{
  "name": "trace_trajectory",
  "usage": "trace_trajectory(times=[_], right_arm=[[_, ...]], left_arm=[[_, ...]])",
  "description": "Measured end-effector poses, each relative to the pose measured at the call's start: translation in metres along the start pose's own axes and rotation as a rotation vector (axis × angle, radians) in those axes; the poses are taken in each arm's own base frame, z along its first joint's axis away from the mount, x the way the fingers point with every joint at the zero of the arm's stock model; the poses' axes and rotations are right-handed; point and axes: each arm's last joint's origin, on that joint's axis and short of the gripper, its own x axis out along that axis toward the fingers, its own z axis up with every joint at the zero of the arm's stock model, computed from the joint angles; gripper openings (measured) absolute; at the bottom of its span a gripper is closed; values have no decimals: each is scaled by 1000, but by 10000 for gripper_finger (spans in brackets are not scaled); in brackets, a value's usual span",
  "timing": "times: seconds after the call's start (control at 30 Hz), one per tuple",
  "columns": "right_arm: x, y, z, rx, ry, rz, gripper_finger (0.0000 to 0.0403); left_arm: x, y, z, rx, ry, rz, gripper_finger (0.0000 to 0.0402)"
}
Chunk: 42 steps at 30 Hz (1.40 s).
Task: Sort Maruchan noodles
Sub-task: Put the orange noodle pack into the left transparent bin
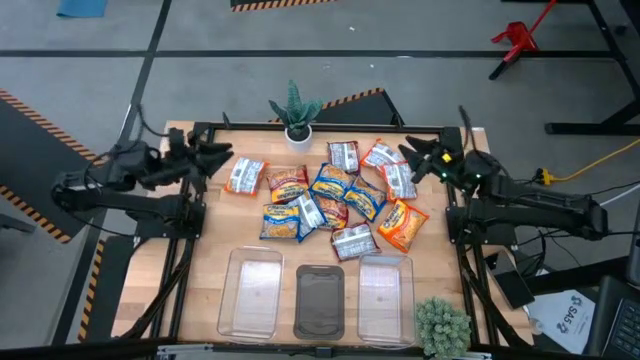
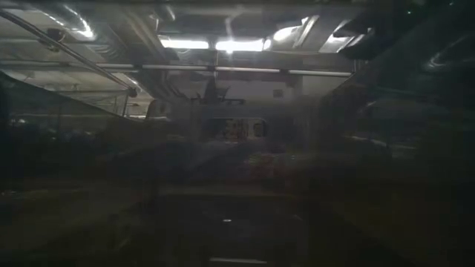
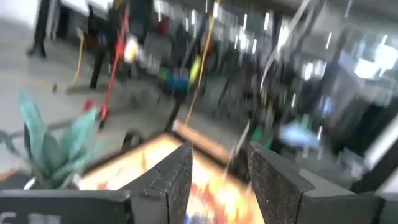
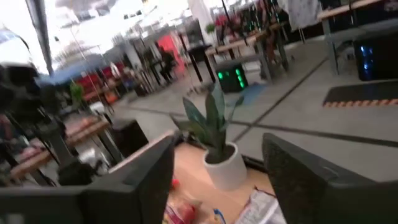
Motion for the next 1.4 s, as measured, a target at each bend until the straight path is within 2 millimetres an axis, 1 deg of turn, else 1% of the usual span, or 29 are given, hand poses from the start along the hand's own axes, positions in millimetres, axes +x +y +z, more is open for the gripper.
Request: trace_trajectory(times=[0.1,0.27,0.33,0.37,0.47,0.5,0.67,0.77,0.9,1.0,1.1,1.2,1.27,1.4], right_arm=[[4,2,1,-25,11,-4,269],[7,1,-3,-39,35,-33,293],[7,1,-3,-41,40,-35,298],[7,1,-3,-41,39,-35,300],[7,0,-5,-47,54,-41,300],[7,0,-5,-47,55,-41,300],[7,0,-6,-47,64,-44,298],[7,-1,-7,-43,78,-50,298],[7,-1,-7,-43,83,-52,298],[7,-1,-7,-43,83,-52,298],[7,-1,-8,-42,85,-53,298],[7,-2,-9,-45,94,-56,298],[7,-2,-9,-47,102,-59,298],[7,-2,-10,-48,103,-65,298]], left_arm=[[11,-8,3,42,134,-14,149],[30,-19,2,80,267,-103,150],[37,-21,-2,86,298,-101,157],[40,-21,-3,94,297,-69,161],[50,-17,-5,134,236,136,165],[53,-16,-6,144,228,178,166],[59,-17,-6,123,198,230,166],[60,-15,-10,104,224,265,166],[58,-3,-16,2,323,312,168],[54,9,-17,-53,432,281,176],[56,17,-15,-96,476,232,195],[59,24,-13,-73,500,206,220],[60,31,-16,-33,549,246,237],[65,53,-26,-5,678,443,264]])
